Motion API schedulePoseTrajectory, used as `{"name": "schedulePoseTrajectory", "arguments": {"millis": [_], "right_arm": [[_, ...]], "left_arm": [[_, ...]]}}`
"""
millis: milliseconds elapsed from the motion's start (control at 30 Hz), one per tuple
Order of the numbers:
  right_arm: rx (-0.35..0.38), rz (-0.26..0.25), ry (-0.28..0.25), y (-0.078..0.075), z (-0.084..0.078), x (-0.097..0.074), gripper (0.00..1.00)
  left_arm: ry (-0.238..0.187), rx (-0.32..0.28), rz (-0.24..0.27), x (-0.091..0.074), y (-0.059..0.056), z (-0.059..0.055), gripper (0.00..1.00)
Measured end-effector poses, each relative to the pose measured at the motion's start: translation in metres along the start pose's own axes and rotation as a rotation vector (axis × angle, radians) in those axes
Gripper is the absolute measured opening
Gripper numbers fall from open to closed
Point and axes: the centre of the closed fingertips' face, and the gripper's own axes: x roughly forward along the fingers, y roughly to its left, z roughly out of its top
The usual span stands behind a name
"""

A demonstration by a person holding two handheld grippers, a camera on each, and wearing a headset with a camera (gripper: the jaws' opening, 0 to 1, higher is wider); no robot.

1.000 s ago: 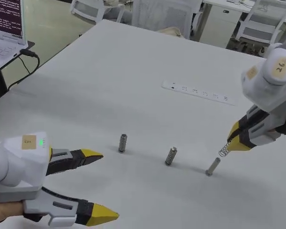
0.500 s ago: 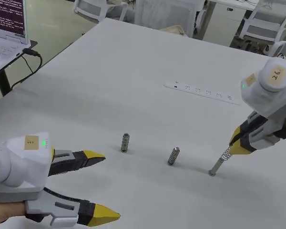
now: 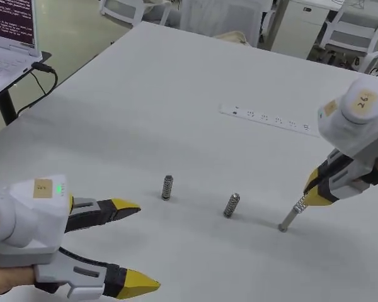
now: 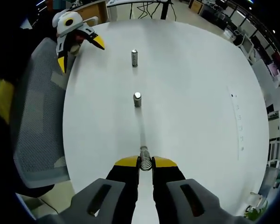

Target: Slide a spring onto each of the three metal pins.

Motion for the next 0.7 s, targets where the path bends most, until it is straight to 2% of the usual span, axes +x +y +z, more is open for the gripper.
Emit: {"name": "schedulePoseTrajectory", "arguments": {"millis": [467,700], "right_arm": [[0.004,0.013,0.007,-0.001,-0.002,0.009,0.07],[0.002,0.020,0.019,0.001,-0.005,0.019,0.07]], "left_arm": [[0.004,-0.004,0.000,0.001,0.000,-0.002,0.68],[0.005,-0.004,-0.001,0.001,0.000,-0.002,0.68]]}}
